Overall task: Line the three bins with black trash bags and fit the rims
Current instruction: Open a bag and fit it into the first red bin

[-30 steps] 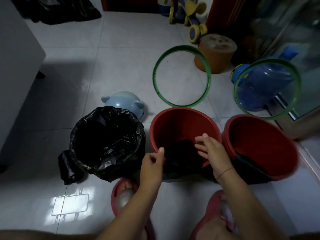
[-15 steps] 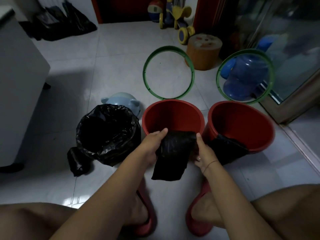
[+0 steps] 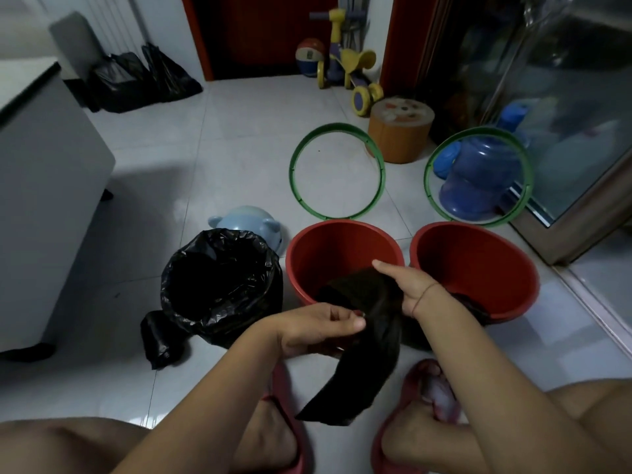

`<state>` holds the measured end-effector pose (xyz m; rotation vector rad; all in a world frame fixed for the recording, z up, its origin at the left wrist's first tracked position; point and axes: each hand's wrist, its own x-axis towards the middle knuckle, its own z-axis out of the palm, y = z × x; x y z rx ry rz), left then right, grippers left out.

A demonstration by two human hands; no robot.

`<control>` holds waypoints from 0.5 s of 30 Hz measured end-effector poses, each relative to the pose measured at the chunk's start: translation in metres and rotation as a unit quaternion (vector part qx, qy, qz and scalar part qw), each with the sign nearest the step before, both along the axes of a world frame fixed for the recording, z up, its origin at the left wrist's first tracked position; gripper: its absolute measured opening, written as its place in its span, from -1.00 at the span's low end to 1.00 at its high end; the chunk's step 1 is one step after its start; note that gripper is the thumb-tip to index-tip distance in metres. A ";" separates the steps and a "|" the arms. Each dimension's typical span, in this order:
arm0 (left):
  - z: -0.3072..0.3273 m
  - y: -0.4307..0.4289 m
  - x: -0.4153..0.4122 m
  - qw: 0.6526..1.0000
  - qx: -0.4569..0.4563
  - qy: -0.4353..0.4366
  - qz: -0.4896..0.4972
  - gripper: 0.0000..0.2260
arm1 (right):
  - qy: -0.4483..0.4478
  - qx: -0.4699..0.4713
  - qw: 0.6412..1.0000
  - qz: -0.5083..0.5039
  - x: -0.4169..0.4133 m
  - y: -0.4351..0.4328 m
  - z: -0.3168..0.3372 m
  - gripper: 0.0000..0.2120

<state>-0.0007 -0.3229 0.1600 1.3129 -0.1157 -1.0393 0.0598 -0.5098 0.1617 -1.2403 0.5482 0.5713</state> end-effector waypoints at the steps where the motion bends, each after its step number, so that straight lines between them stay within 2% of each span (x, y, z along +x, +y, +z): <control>1: 0.000 -0.001 0.003 0.999 0.008 0.010 0.037 -0.78 | -0.046 0.000 0.999 -0.013 0.000 0.001 0.001 -0.70; 3: -0.003 -0.003 0.016 0.987 0.000 0.071 0.144 -0.48 | -0.131 0.015 0.991 -0.007 -0.006 0.003 0.002 -0.79; 4: -0.001 -0.004 0.022 0.977 -0.022 0.101 0.187 -0.41 | -0.161 0.030 0.987 0.007 -0.011 0.004 0.003 -0.78; 7: 0.005 -0.004 0.039 0.938 -0.095 0.140 0.303 -0.52 | -0.216 0.038 0.973 0.069 -0.026 0.003 0.000 -0.67; 10: 0.003 -0.004 0.047 0.907 -0.108 0.109 0.393 -0.67 | -0.218 0.014 0.969 0.116 -0.037 -0.002 -0.004 -0.59; 12: 0.003 -0.005 0.045 0.910 -0.102 0.045 0.399 -0.78 | -0.216 0.016 0.969 0.115 -0.038 -0.005 -0.002 -0.54; 15: 0.007 -0.007 0.035 0.936 -0.072 -0.015 0.345 -0.84 | -0.212 0.051 0.974 0.055 -0.032 -0.005 0.009 -0.54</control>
